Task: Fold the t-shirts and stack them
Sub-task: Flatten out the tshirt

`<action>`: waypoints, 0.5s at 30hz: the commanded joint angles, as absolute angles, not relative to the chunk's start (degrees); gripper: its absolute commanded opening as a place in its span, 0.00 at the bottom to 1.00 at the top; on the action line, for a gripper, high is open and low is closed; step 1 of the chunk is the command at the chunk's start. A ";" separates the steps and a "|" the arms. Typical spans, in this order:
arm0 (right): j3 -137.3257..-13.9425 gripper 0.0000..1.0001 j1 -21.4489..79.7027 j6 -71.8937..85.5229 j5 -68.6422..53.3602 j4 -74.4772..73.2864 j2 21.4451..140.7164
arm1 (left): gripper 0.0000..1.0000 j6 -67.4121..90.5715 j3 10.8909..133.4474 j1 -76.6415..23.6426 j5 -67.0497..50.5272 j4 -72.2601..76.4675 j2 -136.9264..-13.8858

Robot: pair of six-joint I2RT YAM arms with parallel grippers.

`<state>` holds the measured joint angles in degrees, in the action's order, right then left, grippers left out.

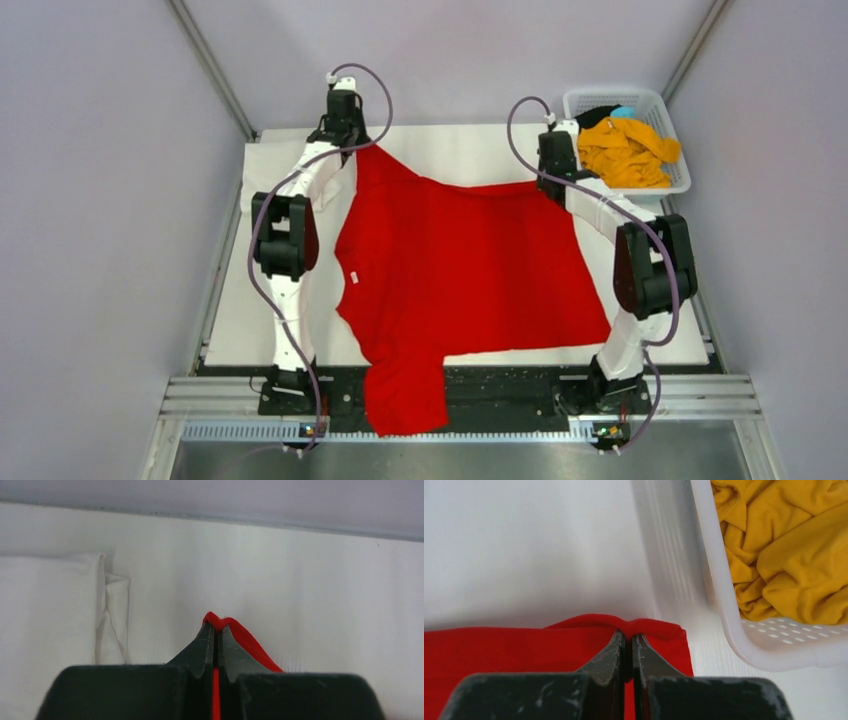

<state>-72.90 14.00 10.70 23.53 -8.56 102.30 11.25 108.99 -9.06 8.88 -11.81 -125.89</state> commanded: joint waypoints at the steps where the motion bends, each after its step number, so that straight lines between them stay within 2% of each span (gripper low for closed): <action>1: -80.46 0.00 13.39 11.04 25.74 -9.19 106.69 | 0.00 10.62 116.87 -8.38 10.05 -12.39 -130.71; 3: -83.78 0.03 13.24 11.02 28.06 -9.90 109.98 | 0.00 11.88 120.42 -8.14 10.21 -13.16 -133.60; 5: -88.34 0.09 13.03 12.66 31.95 -11.80 114.18 | 0.10 13.39 124.89 -8.00 10.23 -13.84 -136.79; 7: -93.25 0.27 13.09 13.25 34.93 -12.92 117.48 | 0.34 15.04 130.83 -8.01 9.67 -15.27 -140.20; 10: -100.68 0.58 13.03 13.92 35.00 -17.06 120.38 | 0.81 17.41 136.80 -8.00 6.35 -16.95 -141.90; 11: -102.38 0.77 13.08 14.09 33.75 -17.71 120.37 | 0.96 17.89 136.22 -8.09 5.60 -16.26 -140.99; 13: -102.21 0.85 13.28 13.95 29.84 -17.71 118.99 | 0.99 18.62 133.66 -8.09 5.12 -15.30 -138.04; 14: -101.28 0.97 13.52 13.94 28.06 -17.39 117.99 | 0.99 18.90 131.53 -8.09 4.91 -14.77 -136.17; 15: -100.23 0.98 13.75 13.78 25.67 -17.14 116.97 | 0.99 19.16 129.38 -8.09 4.48 -14.44 -133.93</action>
<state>-98.54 13.47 13.41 30.65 -16.12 121.14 16.71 131.96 -8.38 6.66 -16.99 -142.50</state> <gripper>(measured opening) 0.913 0.985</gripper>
